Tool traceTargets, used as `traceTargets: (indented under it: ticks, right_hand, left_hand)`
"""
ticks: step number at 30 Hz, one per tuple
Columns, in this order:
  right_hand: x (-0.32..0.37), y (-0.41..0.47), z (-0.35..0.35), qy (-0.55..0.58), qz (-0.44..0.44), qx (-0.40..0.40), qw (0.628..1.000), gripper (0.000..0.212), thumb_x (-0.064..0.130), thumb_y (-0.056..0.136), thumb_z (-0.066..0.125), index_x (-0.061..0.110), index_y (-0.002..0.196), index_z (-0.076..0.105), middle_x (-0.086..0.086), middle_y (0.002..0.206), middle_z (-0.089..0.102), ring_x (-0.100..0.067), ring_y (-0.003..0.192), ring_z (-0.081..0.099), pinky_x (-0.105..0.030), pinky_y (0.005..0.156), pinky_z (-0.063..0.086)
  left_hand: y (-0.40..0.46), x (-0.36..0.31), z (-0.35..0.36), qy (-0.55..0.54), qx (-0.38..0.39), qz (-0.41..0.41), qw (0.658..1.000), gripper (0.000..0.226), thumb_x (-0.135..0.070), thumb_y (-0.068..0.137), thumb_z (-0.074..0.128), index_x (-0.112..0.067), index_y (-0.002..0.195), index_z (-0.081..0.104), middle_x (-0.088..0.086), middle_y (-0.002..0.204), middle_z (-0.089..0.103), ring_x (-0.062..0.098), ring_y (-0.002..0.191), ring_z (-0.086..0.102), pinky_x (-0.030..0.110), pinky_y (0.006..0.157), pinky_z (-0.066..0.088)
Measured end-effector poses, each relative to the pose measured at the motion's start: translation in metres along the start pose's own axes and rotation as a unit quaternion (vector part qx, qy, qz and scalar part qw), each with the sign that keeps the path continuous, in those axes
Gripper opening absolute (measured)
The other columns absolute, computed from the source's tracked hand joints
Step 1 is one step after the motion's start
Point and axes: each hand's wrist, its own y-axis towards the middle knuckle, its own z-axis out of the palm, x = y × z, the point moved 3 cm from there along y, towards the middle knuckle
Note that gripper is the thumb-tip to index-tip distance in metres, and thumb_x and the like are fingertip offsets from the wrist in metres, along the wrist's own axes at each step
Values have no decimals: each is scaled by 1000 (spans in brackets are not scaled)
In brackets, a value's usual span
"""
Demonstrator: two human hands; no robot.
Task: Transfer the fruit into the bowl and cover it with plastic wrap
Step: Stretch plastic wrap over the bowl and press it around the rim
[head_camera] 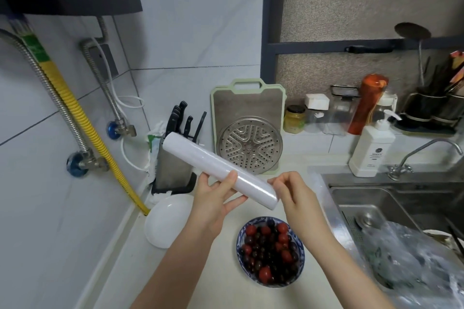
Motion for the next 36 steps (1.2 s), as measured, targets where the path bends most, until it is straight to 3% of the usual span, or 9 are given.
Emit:
traceTargets:
  ticks: [4,8,15,17,19,23,27,31,36]
  right_hand:
    - [4,-5,0,42,-18,-33,998,19,19,97,42,29,82,48,12,93,66,0,84,58,-12,68,43]
    - [-2,-8,0,144,37,-16,989,14,12,94,48,17,83,55,5,87,67,-6,78,59,-16,71,44]
    - [-14,-11,3,247,232,120,933,11,5,84,57,12,92,56,-3,74,66,-17,70,52,-25,65,40]
    - [-15,-13,6,212,245,165,932,5,14,87,59,12,90,58,1,67,60,-11,62,52,-19,61,42]
    - [-18,-17,9,202,241,190,930,13,26,87,63,13,85,60,4,62,55,-6,53,49,-16,57,41]
    - [-31,-24,9,242,225,189,925,6,18,86,64,15,82,65,2,74,60,-5,62,56,-18,66,44]
    - [-41,-35,16,347,254,200,880,9,7,88,59,8,79,61,-11,86,61,-18,78,59,-28,79,50]
    - [-43,-43,21,417,298,136,848,15,-2,83,56,5,70,57,-16,85,63,-17,65,61,-27,62,55]
    - [-45,-46,25,345,304,172,871,11,12,86,56,10,76,52,0,57,55,-14,52,48,-24,53,43]
  left_hand:
    - [-2,6,1,-6,3,-26,1000,53,-13,86,66,-21,133,43,11,122,65,27,103,70,48,87,57]
    - [-4,8,1,-7,0,-26,1000,53,-11,88,64,-19,134,40,12,122,65,27,102,69,46,88,56]
    - [-13,13,1,82,-6,-18,996,51,-11,86,67,-21,130,41,12,105,64,24,97,68,42,78,59]
    - [-18,18,2,119,8,-18,993,54,-13,85,68,-23,131,41,13,104,63,24,97,68,41,79,59]
    - [-22,22,3,142,27,-25,989,60,-16,84,71,-26,134,40,15,105,64,25,98,69,41,80,59]
    - [-33,30,0,176,45,-43,982,61,-22,82,72,-32,134,42,22,115,62,24,101,69,39,80,59]
    - [-45,39,-3,187,49,-51,980,52,-25,84,70,-31,130,46,19,116,63,20,98,70,32,75,59]
    - [-53,48,0,183,64,-59,979,37,-24,89,63,-26,124,51,13,107,70,17,90,72,29,70,59]
    - [-62,62,4,223,90,-62,969,31,-32,90,62,-32,121,56,9,105,71,23,94,70,52,88,54]
